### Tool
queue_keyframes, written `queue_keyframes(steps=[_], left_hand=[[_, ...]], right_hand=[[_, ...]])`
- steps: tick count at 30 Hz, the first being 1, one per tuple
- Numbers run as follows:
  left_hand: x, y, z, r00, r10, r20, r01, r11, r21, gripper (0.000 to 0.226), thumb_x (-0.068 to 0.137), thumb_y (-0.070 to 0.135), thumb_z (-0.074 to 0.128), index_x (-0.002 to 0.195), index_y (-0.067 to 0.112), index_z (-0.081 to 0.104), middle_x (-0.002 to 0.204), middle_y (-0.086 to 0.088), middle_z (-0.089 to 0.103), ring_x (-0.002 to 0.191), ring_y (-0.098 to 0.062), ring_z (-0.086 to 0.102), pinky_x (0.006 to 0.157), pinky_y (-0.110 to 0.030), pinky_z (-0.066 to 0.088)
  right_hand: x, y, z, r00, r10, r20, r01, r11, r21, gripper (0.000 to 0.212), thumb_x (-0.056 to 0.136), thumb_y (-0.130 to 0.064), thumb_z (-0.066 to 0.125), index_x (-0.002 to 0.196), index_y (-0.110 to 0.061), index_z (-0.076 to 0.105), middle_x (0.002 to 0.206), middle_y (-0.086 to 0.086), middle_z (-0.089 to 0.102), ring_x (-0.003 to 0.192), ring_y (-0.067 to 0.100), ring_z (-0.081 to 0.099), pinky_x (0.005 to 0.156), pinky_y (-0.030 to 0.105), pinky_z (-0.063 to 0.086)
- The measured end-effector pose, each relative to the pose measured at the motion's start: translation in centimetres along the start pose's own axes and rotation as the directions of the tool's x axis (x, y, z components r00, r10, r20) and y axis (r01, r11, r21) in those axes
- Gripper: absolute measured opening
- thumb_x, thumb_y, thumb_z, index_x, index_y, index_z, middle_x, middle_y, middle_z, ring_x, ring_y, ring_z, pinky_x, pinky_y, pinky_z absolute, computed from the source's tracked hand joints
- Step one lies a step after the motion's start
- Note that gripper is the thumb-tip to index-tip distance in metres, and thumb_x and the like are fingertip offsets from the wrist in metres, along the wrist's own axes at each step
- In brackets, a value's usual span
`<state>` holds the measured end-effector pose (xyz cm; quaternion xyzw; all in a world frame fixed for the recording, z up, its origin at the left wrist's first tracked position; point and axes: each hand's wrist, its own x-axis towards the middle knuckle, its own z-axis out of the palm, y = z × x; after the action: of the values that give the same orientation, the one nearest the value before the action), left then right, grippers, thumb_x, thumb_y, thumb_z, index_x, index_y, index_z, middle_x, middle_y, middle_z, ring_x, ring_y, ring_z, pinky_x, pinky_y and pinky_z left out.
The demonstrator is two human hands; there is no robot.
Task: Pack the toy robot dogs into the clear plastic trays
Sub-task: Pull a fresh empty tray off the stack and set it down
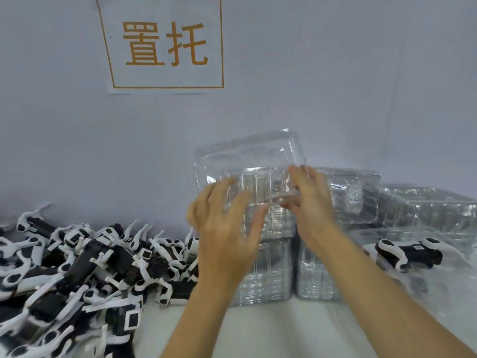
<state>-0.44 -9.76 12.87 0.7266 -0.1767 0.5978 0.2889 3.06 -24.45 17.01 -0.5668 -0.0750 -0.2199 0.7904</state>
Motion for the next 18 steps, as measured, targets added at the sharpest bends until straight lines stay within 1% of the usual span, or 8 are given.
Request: queue_keyframes(steps=[2, 4, 6, 9, 11, 13, 15, 18], left_hand=[[-2.8, 0.6, -1.1, 0.957, -0.261, -0.128, 0.243, 0.96, -0.141, 0.026, 0.095, 0.035, 0.055, 0.115, 0.02, 0.06, 0.133, -0.009, 0.053, 0.129, -0.018, 0.041, 0.113, -0.033, 0.027], [-4.9, 0.4, -2.2, 0.813, -0.561, -0.157, 0.496, 0.808, -0.32, 0.032, 0.095, 0.041, 0.049, 0.121, 0.022, 0.052, 0.131, -0.001, 0.051, 0.127, -0.01, 0.042, 0.111, -0.025, 0.032], [-5.6, -0.5, -2.9, 0.617, -0.787, 0.012, 0.69, 0.534, -0.489, 0.033, 0.099, 0.044, 0.048, 0.124, 0.023, 0.051, 0.124, 0.006, 0.055, 0.121, -0.015, 0.052, 0.108, -0.036, 0.043], [-5.5, -2.6, -3.8, 0.406, -0.831, 0.379, 0.775, 0.094, -0.625, 0.041, 0.095, 0.049, 0.053, 0.123, 0.02, 0.058, 0.119, -0.005, 0.068, 0.111, -0.029, 0.065, 0.1, -0.049, 0.051], [-5.7, -3.7, -4.4, 0.403, -0.78, 0.479, 0.812, 0.064, -0.58, 0.054, 0.088, 0.06, 0.056, 0.125, 0.021, 0.06, 0.113, -0.004, 0.073, 0.101, -0.03, 0.07, 0.091, -0.049, 0.054], [-6.6, -4.3, -4.9, 0.399, -0.758, 0.516, 0.824, 0.049, -0.565, 0.051, 0.089, 0.055, 0.053, 0.125, 0.019, 0.06, 0.103, -0.003, 0.072, 0.089, -0.027, 0.066, 0.081, -0.043, 0.052], [-7.6, -4.5, -5.2, 0.393, -0.761, 0.516, 0.81, 0.021, -0.585, 0.042, 0.087, 0.049, 0.06, 0.116, 0.018, 0.063, 0.084, -0.003, 0.06, 0.075, -0.019, 0.054, 0.07, -0.036, 0.044], [-9.3, -4.5, -5.4, 0.37, -0.798, 0.476, 0.808, 0.023, -0.589, 0.036, 0.09, 0.04, 0.053, 0.114, 0.016, 0.064, 0.081, -0.009, 0.051, 0.068, -0.013, 0.046, 0.066, -0.033, 0.036]], right_hand=[[-1.2, 0.9, -0.7, 0.999, 0.03, 0.027, -0.03, 0.999, 0.012, 0.064, 0.086, -0.047, 0.07, 0.139, -0.018, 0.048, 0.115, 0.002, 0.061, 0.066, 0.01, 0.066, 0.062, 0.025, 0.053], [-2.6, 1.6, -1.2, 0.996, 0.06, 0.065, -0.059, 0.998, -0.021, 0.078, 0.075, -0.06, 0.071, 0.139, -0.02, 0.049, 0.12, 0.004, 0.063, 0.069, 0.012, 0.068, 0.063, 0.023, 0.055], [-4.0, 2.3, -1.6, 0.994, 0.065, 0.086, -0.057, 0.994, -0.093, 0.089, 0.066, -0.072, 0.072, 0.137, -0.024, 0.05, 0.129, 0.005, 0.06, 0.074, 0.016, 0.07, 0.068, 0.026, 0.056], [-5.6, 3.8, -2.3, 0.994, 0.073, 0.085, -0.053, 0.975, -0.214, 0.098, 0.051, -0.087, 0.071, 0.133, -0.037, 0.05, 0.134, 0.0, 0.059, 0.099, 0.022, 0.071, 0.09, 0.046, 0.056], [-6.4, 5.0, -2.8, 0.993, 0.075, 0.092, -0.05, 0.966, -0.253, 0.092, 0.05, -0.089, 0.07, 0.13, -0.047, 0.05, 0.137, -0.007, 0.057, 0.117, 0.025, 0.064, 0.104, 0.057, 0.047], [-7.4, 6.2, -3.1, 0.989, 0.078, 0.128, -0.042, 0.964, -0.262, 0.081, 0.054, -0.089, 0.069, 0.125, -0.056, 0.05, 0.138, -0.009, 0.056, 0.125, 0.027, 0.058, 0.104, 0.059, 0.046], [-8.8, 7.5, -3.5, 0.984, 0.081, 0.16, -0.037, 0.965, -0.259, 0.069, 0.058, -0.088, 0.067, 0.12, -0.063, 0.05, 0.13, -0.015, 0.059, 0.116, 0.018, 0.063, 0.09, 0.045, 0.056], [-10.9, 9.0, -4.3, 0.982, 0.092, 0.168, -0.04, 0.956, -0.292, 0.066, 0.065, -0.08, 0.064, 0.125, -0.054, 0.051, 0.106, -0.012, 0.065, 0.097, 0.01, 0.068, 0.077, 0.029, 0.052]])
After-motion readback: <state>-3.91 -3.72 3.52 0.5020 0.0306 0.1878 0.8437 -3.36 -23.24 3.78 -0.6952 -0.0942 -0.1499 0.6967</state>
